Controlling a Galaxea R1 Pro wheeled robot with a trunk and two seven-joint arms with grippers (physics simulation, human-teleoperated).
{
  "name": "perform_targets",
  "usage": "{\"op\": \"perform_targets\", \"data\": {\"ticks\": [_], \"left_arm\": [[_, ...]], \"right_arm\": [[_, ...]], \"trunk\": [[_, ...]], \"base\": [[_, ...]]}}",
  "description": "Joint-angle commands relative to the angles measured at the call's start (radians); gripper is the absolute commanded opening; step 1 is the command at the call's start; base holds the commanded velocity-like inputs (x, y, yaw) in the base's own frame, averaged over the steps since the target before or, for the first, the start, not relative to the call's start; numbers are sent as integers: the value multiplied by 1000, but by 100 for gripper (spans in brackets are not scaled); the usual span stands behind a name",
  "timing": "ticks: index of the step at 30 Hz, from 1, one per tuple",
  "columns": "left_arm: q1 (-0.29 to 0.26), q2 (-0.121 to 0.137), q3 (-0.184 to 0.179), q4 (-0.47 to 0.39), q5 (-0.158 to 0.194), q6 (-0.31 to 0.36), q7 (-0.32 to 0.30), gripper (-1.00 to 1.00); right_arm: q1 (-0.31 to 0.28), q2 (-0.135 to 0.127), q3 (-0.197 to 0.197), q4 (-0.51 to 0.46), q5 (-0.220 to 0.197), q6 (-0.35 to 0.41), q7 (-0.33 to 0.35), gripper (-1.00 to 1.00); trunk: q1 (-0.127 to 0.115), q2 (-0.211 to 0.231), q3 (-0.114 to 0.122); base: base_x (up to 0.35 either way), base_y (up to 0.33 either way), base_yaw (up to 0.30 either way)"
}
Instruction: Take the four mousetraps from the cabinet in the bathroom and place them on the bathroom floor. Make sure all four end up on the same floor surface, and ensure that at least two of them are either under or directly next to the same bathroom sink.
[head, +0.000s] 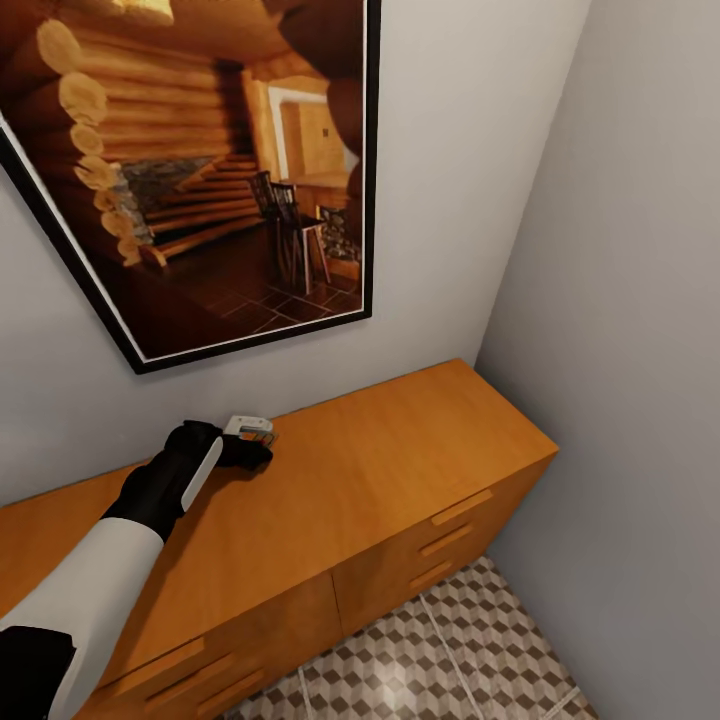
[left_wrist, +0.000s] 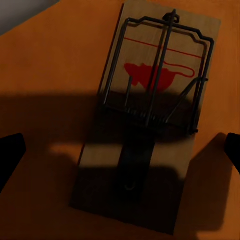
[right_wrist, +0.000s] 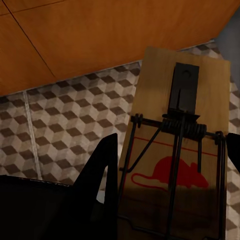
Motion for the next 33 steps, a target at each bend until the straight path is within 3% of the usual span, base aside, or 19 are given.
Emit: {"op": "perform_targets", "data": {"ticks": [1, 12, 13, 33], "left_arm": [[0, 1, -4, 22, 26, 5, 5, 100], [0, 1, -4, 24, 25, 5, 5, 100], [0, 1, -4, 24, 25, 4, 5, -100], [0, 1, -2, 31, 25, 3, 5, -100]], "right_arm": [[-1, 0, 9, 1, -4, -3, -6, -100], [-1, 0, 9, 1, -4, -3, -6, -100], [-1, 0, 9, 1, -4, -3, -6, -100], [-1, 0, 9, 1, -4, -3, -6, -100]], "trunk": [[1, -1, -2], [1, -1, -2], [1, -1, -2], [1, -1, -2]], "base": [[0, 0, 0], [0, 0, 0], [0, 0, 0], [0, 0, 0]]}}
